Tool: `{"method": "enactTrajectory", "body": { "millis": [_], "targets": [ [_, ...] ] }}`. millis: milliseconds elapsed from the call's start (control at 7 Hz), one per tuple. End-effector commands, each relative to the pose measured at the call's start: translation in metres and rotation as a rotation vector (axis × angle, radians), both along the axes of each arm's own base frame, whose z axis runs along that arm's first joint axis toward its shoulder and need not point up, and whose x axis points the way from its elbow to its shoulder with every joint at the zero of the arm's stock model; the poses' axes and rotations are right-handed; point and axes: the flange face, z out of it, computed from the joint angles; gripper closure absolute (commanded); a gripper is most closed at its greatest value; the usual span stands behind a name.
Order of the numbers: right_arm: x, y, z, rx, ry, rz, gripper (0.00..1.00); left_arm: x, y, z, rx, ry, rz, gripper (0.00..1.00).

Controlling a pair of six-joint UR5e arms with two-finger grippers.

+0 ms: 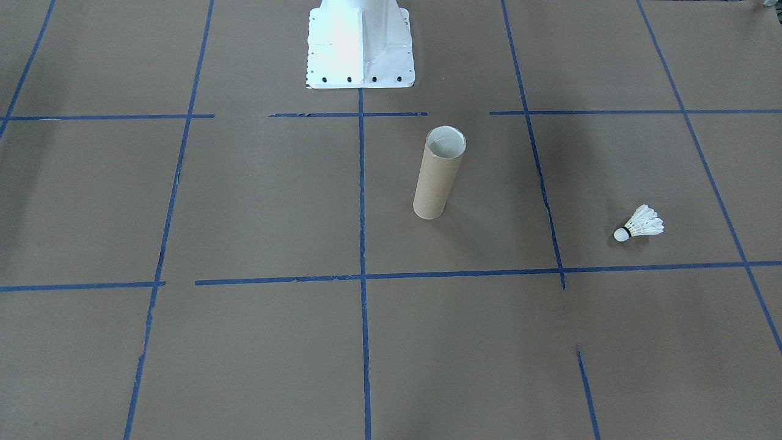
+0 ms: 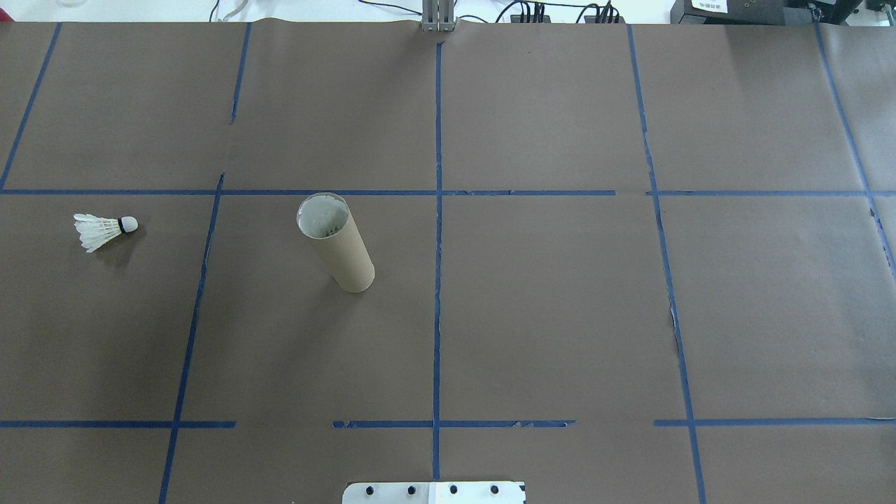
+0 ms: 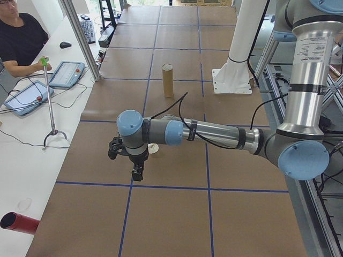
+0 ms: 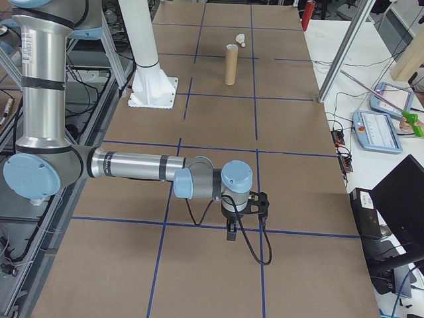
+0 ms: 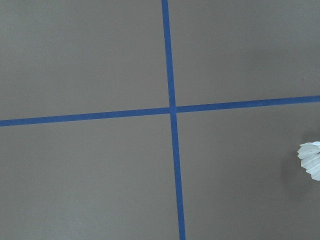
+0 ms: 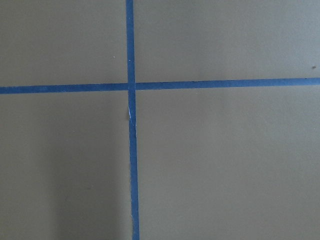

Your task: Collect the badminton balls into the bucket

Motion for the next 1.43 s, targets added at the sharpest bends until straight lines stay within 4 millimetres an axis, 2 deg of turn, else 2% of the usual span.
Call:
{"method": "enactTrajectory", "body": {
  "millis": [0,143,571,714,1000,1143,1286],
  "targets": [
    [0.000,0.000,0.000,0.000,0.000,0.000,0.00,0.000,0.000,0.000,0.001,-0.004,0.001,0.00],
    [0.000,0.000,0.000,0.000,0.000,0.000,0.00,0.001,0.001,0.001,-0.007,-0.001,-0.003,0.00],
    [0.000,0.000,0.000,0.000,0.000,0.000,0.00,0.006,-0.008,-0.020,0.082,0.015,-0.003,0.00],
    [0.000,0.000,0.000,0.000,0.000,0.000,0.00,0.014,-0.011,-0.018,0.119,0.123,-0.014,0.00],
    [0.000,0.000,0.000,0.000,0.000,0.000,0.00,0.019,-0.019,-0.011,0.153,0.181,-0.105,0.00],
    [0.000,0.000,0.000,0.000,0.000,0.000,0.00,0.032,-0.020,-0.016,0.135,0.224,-0.176,0.00],
    [0.000,0.000,0.000,0.000,0.000,0.000,0.00,0.066,-0.019,-0.026,0.112,0.266,-0.219,0.00]
  ]
}}
